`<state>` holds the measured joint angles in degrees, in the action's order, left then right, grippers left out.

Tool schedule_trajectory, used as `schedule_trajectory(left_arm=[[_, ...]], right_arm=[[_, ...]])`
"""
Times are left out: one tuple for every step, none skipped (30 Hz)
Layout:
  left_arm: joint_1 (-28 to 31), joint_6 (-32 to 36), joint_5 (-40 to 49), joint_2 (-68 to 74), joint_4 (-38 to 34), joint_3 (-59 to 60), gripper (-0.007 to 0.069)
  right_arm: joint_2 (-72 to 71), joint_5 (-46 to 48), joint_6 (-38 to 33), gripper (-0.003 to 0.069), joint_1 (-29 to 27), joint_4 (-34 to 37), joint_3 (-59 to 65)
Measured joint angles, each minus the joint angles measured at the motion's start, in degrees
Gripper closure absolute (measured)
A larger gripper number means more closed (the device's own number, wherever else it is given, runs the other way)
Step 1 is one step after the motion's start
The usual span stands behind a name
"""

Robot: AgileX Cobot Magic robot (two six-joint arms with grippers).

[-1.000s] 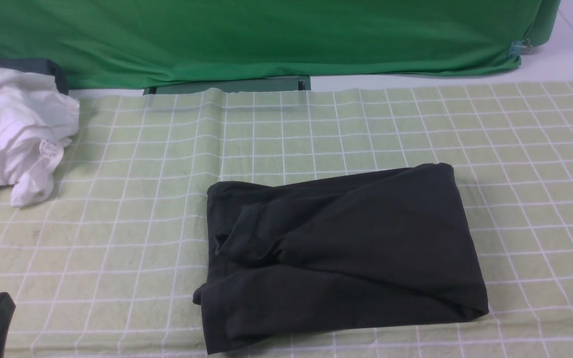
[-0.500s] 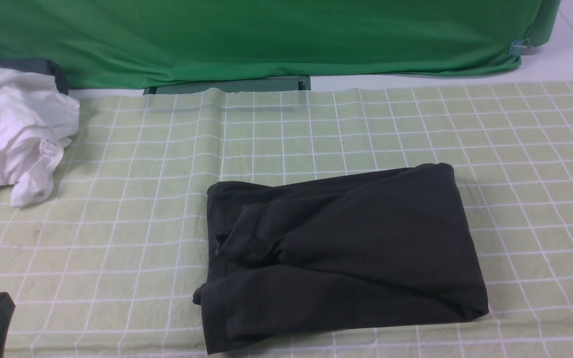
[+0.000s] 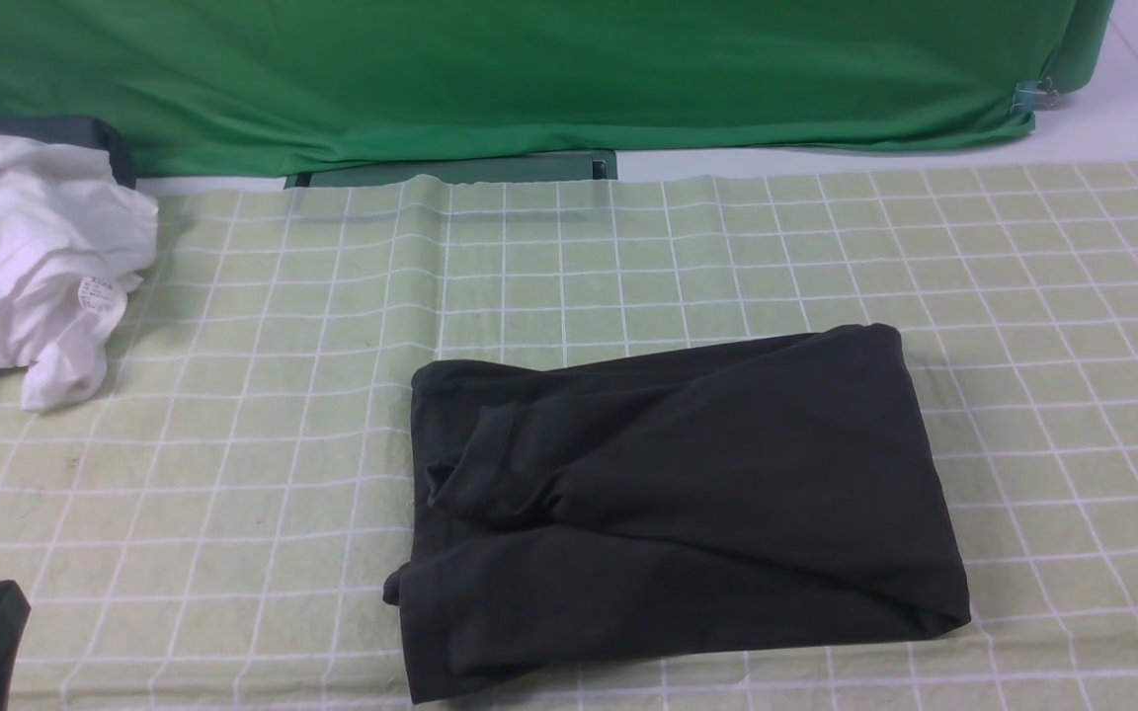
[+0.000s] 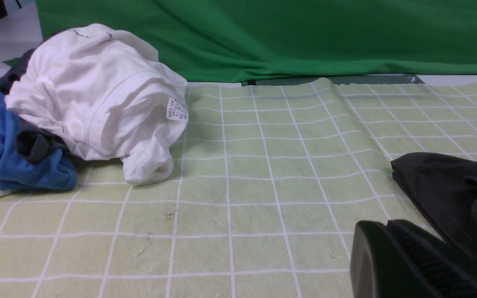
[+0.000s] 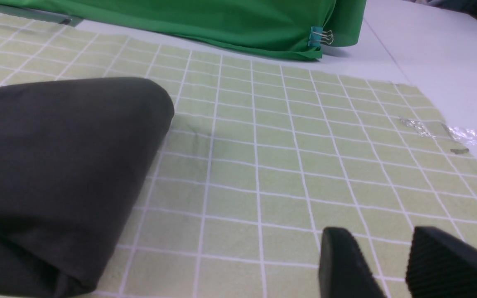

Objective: Fold a long-sleeved shirt over a green coffee tablecloth.

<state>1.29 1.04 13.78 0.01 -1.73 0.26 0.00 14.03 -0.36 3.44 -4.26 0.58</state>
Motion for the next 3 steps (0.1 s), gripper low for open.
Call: schedule_trajectory(left_arm=[[0.0, 0.0, 0.0, 0.0, 0.0, 0.0, 0.0608], [0.0, 0.0, 0.0, 0.0, 0.0, 0.0, 0.0608], [0.0, 0.0, 0.0, 0.0, 0.0, 0.0, 0.0608]], right_arm=[[0.0, 0.0, 0.0, 0.042, 0.0, 0.0, 0.0], [0.0, 0.0, 0.0, 0.042, 0.0, 0.0, 0.0], [0.0, 0.0, 0.0, 0.042, 0.0, 0.0, 0.0]])
